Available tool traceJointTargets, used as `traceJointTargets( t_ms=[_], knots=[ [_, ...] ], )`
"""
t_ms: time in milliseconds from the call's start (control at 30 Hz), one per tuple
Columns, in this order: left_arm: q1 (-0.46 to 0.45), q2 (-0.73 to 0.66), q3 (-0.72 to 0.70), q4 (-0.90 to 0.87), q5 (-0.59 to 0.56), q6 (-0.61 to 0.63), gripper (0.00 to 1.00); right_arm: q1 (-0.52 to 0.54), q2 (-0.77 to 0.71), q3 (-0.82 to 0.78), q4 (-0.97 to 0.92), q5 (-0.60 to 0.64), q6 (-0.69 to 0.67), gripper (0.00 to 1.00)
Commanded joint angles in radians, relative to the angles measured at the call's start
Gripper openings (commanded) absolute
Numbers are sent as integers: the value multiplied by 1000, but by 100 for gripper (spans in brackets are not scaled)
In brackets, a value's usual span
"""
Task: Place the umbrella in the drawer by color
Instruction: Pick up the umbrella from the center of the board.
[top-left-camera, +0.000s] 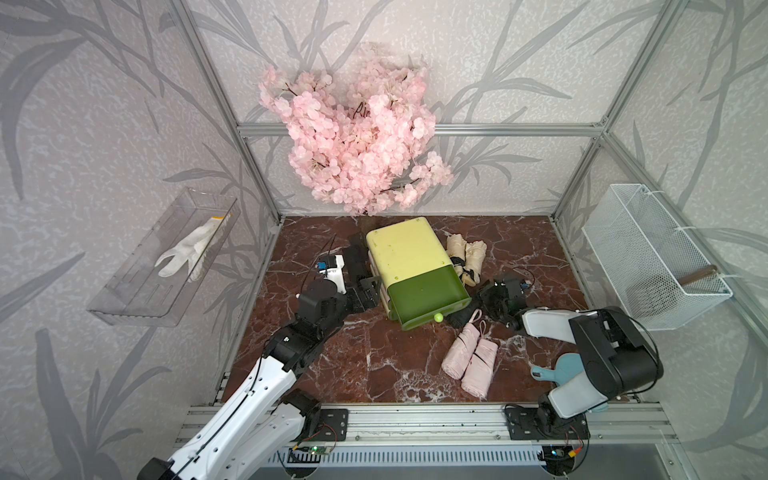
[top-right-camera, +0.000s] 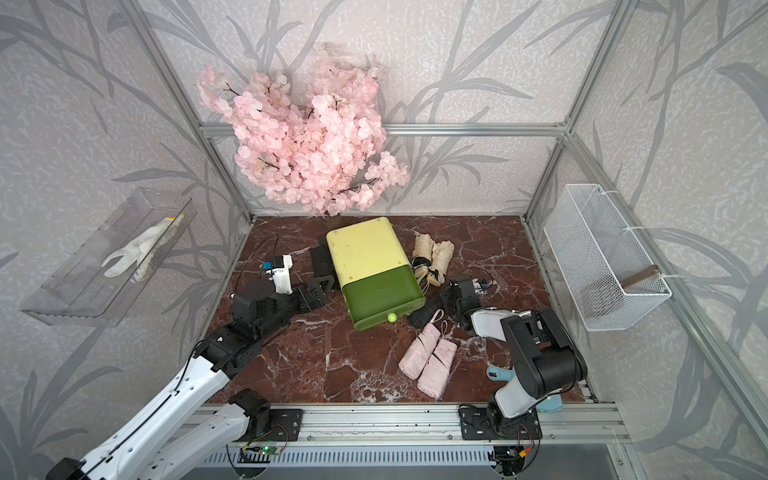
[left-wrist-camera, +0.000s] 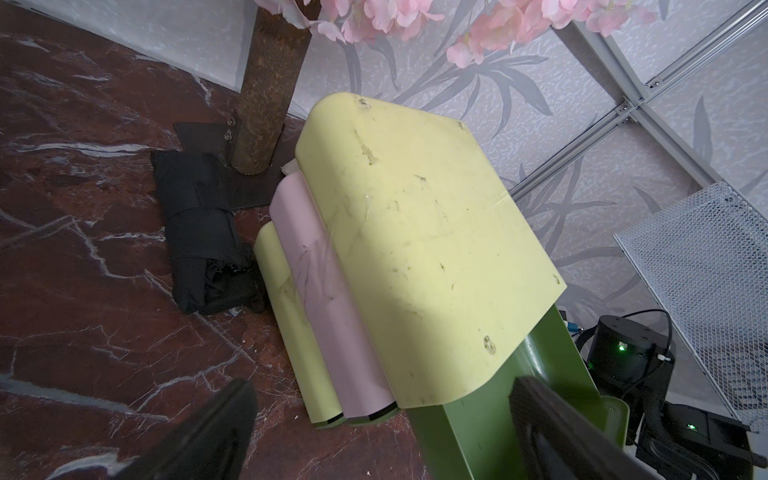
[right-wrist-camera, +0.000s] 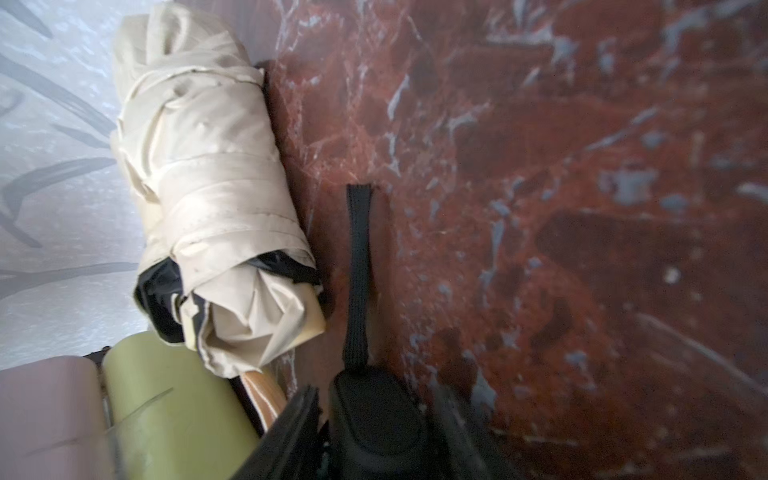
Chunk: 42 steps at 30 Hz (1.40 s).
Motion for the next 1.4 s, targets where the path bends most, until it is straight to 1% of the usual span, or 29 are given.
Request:
traceJointTargets(
  t_ms=[0,67,167,200,400,500,600,733,867,1000,1100,1133,1233,1300,1367],
  knots=[
    [-3,-1,-9,22,3,4,100,-7,36,-56,79,-25,27,36],
    [-5,-2,-10,22,2,4,100,-13,23,-68,93,-17,15,22],
    [-3,-1,-13,22,-1,4,100,-16,-23,-72,65,9,-20,2],
    [-4,-1,-14,22,-2,4,100,-16,-41,-70,46,22,-34,0],
    [-5,-4,-15,21,-5,4,100,-18,-223,-32,-125,129,-185,0],
    [-4,-6,-16,21,-5,4,100,-17,-343,-1,-212,177,-291,0],
    [-4,-8,-15,21,-4,4,100,-17,-465,36,-287,217,-417,0],
    [-6,-13,-14,20,-6,5,100,-15,-615,96,-357,252,-618,0],
    [-5,-16,-12,19,-11,5,100,-15,-693,193,-450,286,-782,0],
    [-5,-15,-12,19,-13,6,100,5,-726,305,-487,201,-945,0],
    [-5,-12,-10,19,-13,5,100,96,-736,413,-498,219,-1139,0],
    [-4,-8,-8,21,-13,5,100,122,-736,444,-484,185,-1211,0],
    [-5,4,-3,21,-10,5,100,160,-702,543,-460,-50,-1340,0],
    [-5,11,2,20,-8,7,100,176,-640,635,-503,-235,-1407,0],
    [-5,17,3,20,-7,8,100,193,-567,732,-573,-377,-1468,0]
  ],
)
